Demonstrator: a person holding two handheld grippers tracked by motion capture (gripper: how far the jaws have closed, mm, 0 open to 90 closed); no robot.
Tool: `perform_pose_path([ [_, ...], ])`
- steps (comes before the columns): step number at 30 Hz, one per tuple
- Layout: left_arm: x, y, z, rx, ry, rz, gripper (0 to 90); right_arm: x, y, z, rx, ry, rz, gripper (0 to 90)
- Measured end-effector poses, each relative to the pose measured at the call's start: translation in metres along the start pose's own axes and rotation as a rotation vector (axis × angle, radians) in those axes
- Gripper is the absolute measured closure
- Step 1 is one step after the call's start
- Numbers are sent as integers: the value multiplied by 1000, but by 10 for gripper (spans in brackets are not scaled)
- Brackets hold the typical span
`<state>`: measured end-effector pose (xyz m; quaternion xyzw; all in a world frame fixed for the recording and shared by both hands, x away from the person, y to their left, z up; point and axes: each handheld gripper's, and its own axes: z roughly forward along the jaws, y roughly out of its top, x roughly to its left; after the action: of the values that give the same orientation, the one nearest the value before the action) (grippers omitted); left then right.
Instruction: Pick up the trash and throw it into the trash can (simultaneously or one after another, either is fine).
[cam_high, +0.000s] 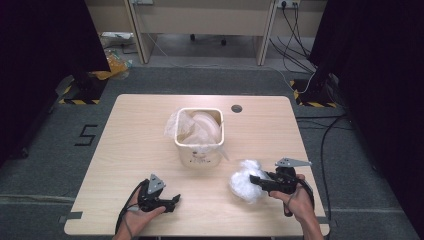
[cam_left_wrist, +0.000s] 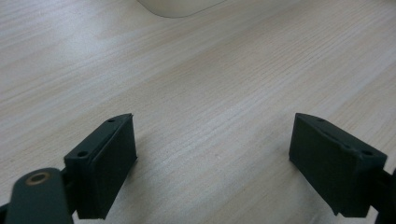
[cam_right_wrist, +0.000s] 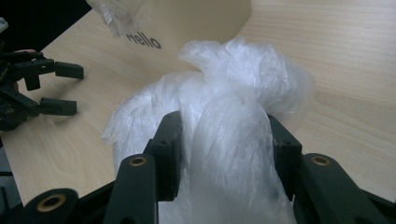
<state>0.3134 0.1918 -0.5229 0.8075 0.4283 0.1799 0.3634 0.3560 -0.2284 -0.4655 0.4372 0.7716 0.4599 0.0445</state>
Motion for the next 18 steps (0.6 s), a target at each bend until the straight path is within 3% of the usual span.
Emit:
perform_pose_path([
  [18, 0, 0, 0, 0, 0, 0, 140, -2, 2, -7, -25, 1, 8, 568],
])
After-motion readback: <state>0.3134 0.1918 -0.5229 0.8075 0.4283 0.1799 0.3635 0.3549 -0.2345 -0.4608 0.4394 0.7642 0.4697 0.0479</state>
